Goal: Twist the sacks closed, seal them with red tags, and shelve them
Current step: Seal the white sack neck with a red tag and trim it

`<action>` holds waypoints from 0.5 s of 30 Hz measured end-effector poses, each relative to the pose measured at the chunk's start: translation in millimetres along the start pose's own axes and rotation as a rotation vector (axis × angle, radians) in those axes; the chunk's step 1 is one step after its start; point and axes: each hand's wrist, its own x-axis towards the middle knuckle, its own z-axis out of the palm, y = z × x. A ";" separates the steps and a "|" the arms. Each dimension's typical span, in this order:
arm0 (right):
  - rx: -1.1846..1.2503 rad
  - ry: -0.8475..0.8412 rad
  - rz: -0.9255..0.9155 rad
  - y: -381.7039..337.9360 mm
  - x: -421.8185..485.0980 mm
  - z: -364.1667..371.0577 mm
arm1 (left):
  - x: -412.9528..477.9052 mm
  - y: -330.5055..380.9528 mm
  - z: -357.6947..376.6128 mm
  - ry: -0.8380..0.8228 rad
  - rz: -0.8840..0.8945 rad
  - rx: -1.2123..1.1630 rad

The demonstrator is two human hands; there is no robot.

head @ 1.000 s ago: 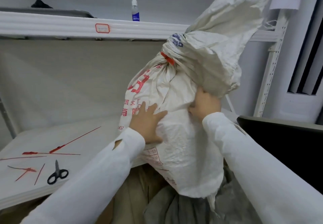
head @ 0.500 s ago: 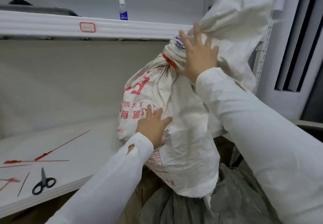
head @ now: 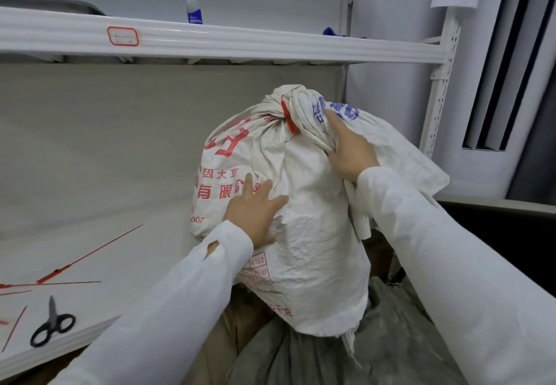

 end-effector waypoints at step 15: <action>-0.599 -0.198 -0.080 27.1 -21.3 32.1 | 78.1 9.8 -1.5 0.107 -0.018 0.045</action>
